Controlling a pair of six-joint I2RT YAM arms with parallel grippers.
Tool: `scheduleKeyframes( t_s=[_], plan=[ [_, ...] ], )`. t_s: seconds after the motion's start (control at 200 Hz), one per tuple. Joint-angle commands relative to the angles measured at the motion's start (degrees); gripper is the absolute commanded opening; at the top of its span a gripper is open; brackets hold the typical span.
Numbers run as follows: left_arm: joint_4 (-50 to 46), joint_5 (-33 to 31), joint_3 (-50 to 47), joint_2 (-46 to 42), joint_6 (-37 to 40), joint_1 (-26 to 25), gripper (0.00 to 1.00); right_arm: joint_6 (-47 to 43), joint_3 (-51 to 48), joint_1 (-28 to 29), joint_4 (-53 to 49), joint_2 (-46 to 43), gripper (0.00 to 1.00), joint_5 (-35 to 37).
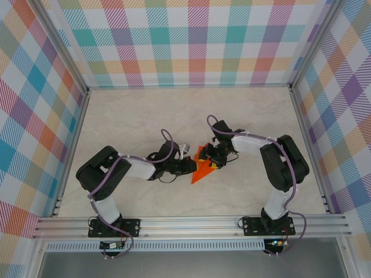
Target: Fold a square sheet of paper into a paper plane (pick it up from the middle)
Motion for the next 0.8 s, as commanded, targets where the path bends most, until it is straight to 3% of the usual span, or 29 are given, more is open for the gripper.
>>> scheduleKeyframes(
  t_s=[0.0,0.8],
  plan=[
    [-1.2,-0.7,0.5,1.1,0.8,-0.5,0.05,0.1,-2.0,0.1,-4.8,5.3,0.57,9.1],
    [-2.8,-1.5,1.5,-1.2,1.2,-0.4,0.07,3.8,-2.2,0.6,-7.8,7.5,0.47,14.6]
  ],
)
